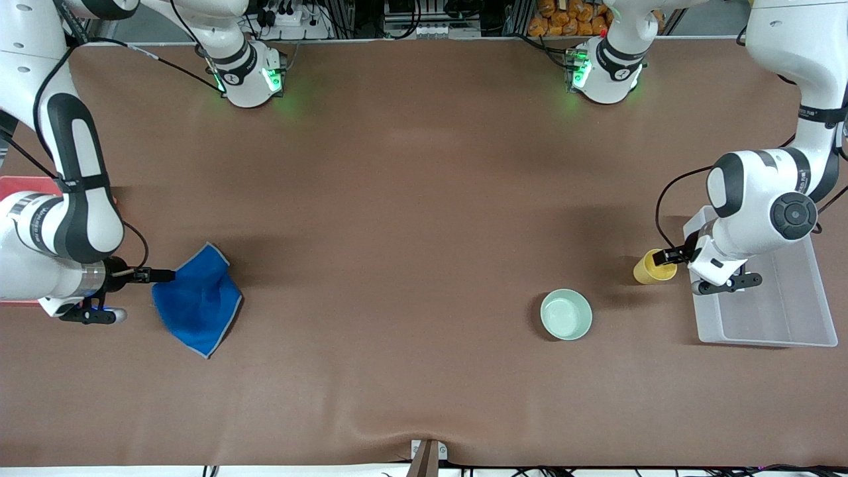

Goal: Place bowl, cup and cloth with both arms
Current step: 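Grasp the yellow cup with the left gripper while the right gripper grasps the cloth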

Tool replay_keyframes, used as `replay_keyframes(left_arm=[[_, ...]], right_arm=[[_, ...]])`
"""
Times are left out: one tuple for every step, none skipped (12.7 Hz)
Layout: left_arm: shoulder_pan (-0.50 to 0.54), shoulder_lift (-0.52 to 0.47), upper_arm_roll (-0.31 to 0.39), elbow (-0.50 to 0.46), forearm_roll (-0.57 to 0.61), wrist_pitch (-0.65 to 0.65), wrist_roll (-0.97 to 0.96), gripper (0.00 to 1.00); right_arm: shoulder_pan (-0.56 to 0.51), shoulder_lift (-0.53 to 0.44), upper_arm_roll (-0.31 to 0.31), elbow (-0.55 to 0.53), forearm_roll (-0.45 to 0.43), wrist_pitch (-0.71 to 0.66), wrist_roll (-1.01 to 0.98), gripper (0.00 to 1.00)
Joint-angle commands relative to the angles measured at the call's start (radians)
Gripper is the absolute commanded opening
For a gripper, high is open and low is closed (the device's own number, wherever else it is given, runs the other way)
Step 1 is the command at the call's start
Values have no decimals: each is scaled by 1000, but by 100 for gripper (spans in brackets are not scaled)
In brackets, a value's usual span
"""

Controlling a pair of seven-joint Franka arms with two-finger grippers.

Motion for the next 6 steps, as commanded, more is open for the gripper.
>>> replay_keyframes(left_arm=[[7, 13, -1, -37, 22, 79, 7, 58], [18, 19, -1, -38, 22, 89, 7, 54], [20, 24, -1, -34, 22, 90, 7, 39], [20, 25, -1, -31, 22, 93, 7, 7], [18, 25, -1, -30, 22, 93, 7, 0], [18, 24, -1, -27, 22, 92, 6, 0]], right_arm=[[21, 67, 2, 15, -60, 126, -38, 100], [29, 98, 2, 15, -63, 197, -47, 100], [32, 106, 2, 15, -63, 221, -77, 100], [32, 106, 2, 15, -63, 225, -123, 100], [27, 113, 2, 18, -72, 239, -165, 100], [23, 118, 2, 17, -91, 265, -194, 100]])
